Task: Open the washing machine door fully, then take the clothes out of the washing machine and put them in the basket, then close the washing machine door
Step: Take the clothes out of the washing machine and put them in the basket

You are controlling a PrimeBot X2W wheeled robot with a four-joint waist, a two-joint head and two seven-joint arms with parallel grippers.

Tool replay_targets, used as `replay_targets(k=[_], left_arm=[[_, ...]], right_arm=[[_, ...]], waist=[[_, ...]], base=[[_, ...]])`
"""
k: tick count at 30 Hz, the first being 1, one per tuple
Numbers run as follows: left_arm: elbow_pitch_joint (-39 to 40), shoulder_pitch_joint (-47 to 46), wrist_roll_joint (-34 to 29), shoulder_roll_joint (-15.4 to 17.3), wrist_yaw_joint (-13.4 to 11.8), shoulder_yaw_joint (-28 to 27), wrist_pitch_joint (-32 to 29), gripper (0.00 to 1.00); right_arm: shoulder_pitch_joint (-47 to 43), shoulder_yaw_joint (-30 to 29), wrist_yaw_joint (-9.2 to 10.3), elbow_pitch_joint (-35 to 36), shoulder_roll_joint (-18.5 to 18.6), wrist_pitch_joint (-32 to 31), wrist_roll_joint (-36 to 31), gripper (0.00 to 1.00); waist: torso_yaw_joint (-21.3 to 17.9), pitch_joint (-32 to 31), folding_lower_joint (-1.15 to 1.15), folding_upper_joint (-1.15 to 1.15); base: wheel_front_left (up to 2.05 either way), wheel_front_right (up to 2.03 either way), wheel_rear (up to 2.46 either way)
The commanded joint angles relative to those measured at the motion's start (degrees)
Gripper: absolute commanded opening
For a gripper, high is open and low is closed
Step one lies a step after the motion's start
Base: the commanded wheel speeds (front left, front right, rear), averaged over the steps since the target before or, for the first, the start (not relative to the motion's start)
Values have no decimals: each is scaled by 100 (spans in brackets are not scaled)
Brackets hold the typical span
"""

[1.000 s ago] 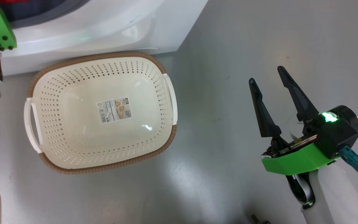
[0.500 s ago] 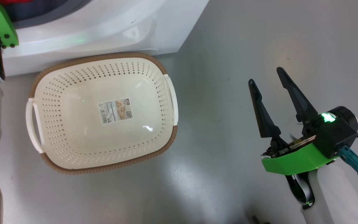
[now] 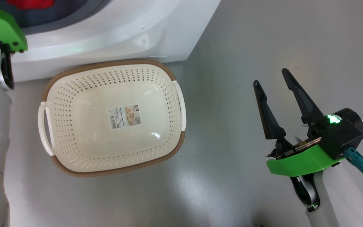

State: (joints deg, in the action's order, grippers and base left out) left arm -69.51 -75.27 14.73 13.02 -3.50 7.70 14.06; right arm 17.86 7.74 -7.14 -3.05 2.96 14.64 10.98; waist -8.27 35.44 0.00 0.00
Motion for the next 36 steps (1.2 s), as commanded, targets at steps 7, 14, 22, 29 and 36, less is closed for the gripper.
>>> replay_targets(k=[7,14,22,29,36], left_arm=[[1326,629,-34,366,-14,-172,92,0],[2184,1380,-99,316,-66,-314,93,0],[2899,2153,-174,209,-38,-449,93,0],[3354,2769,-220,99,-38,-510,94,0],[3806,3307,-279,5,-14,-488,94,0]], right_arm=[[-85,22,-35,99,-8,36,-112,100],[-112,-7,-35,64,-8,36,-168,100],[-237,-55,-35,6,-8,36,-166,100],[-364,-33,-35,-45,-8,36,-140,100],[-478,-66,-35,-86,-8,36,-109,100]], waist=[[109,-193,0,0],[188,-455,0,0],[261,-852,0,0],[270,-1166,0,0],[267,-1461,0,0]], base=[[0,0,0],[0,0,0],[0,0,0],[0,0,0],[0,0,0]])
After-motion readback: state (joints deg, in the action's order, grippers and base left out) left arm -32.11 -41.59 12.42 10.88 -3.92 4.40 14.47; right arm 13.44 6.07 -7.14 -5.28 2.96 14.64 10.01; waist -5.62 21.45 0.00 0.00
